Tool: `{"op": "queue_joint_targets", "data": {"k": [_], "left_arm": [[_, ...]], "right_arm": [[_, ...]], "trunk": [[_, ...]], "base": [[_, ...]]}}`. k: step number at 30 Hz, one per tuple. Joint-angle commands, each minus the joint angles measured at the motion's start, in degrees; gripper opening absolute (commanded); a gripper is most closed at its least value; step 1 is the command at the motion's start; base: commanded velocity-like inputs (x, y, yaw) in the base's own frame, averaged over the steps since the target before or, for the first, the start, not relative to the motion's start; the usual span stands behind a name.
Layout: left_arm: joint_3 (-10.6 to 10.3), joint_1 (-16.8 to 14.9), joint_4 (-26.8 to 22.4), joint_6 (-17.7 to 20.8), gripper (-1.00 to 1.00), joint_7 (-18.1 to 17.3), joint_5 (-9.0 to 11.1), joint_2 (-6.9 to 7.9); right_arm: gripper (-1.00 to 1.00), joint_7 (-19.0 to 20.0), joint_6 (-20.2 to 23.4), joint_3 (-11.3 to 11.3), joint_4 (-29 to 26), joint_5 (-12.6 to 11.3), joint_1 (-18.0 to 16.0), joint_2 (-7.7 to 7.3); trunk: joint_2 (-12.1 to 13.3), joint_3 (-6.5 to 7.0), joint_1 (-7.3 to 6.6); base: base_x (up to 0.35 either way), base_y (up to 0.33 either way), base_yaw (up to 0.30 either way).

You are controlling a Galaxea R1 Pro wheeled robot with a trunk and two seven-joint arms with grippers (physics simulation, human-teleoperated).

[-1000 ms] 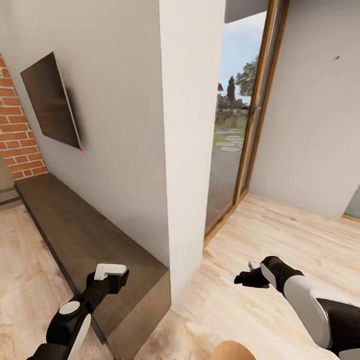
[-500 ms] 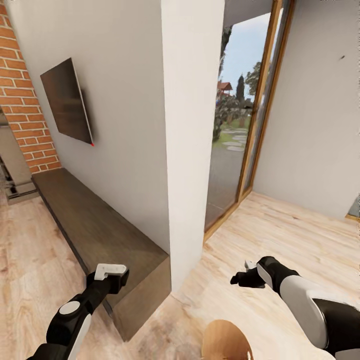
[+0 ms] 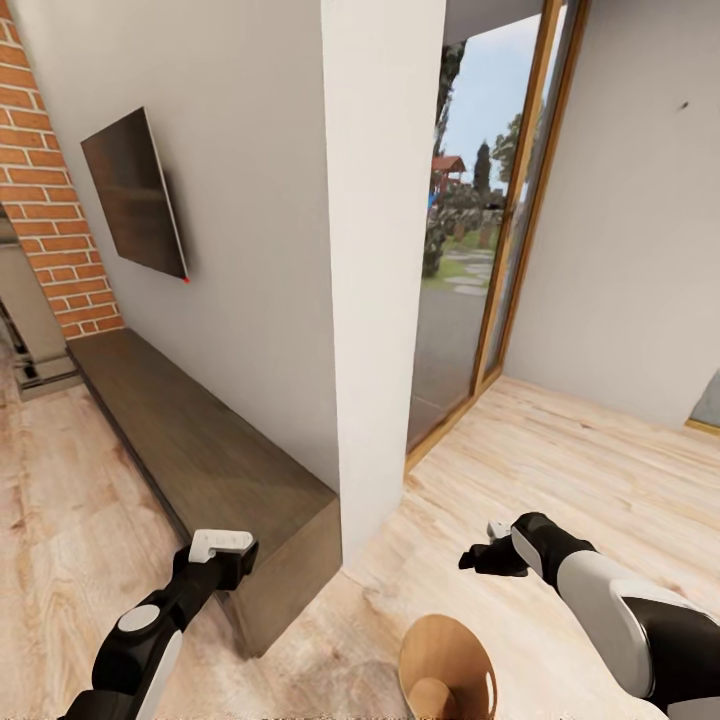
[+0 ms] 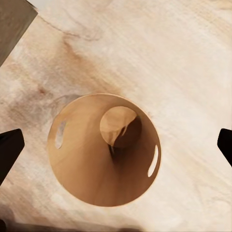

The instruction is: Put the three can of soda from the living room inside the tash can in the kitchen.

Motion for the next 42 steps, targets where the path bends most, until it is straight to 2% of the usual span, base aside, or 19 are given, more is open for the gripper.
{"op": "queue_joint_targets", "data": {"k": [1,19,30,42], "left_arm": [[0.00,0.01,0.00,0.00,1.00,0.00,0.00,0.00],[-0.08,0.06,0.00,0.00,1.00,0.00,-0.01,0.00],[-0.17,0.11,0.08,0.00,1.00,0.00,-0.05,-0.07],[-0.20,0.40,0.11,-0.15,1.00,0.20,-0.01,-0.09]], "right_arm": [[1.00,0.00,0.00,0.00,-0.01,0.00,0.00,0.00],[1.00,0.08,0.02,0.08,0.04,0.05,0.00,0.00],[1.00,0.09,0.07,1.74,-0.04,0.05,0.00,-0.21],[1.00,0.00,0.09,1.83,-0.04,-0.01,0.00,-0.31]], "trunk": [[0.00,-0.09,0.00],[0.00,-1.68,0.00],[0.00,-2.65,0.00],[0.00,-3.71,0.00]], "base": [[-0.006,-0.001,0.000],[-0.001,0.000,0.000],[0.000,0.000,0.000],[0.000,0.000,0.000]]}}
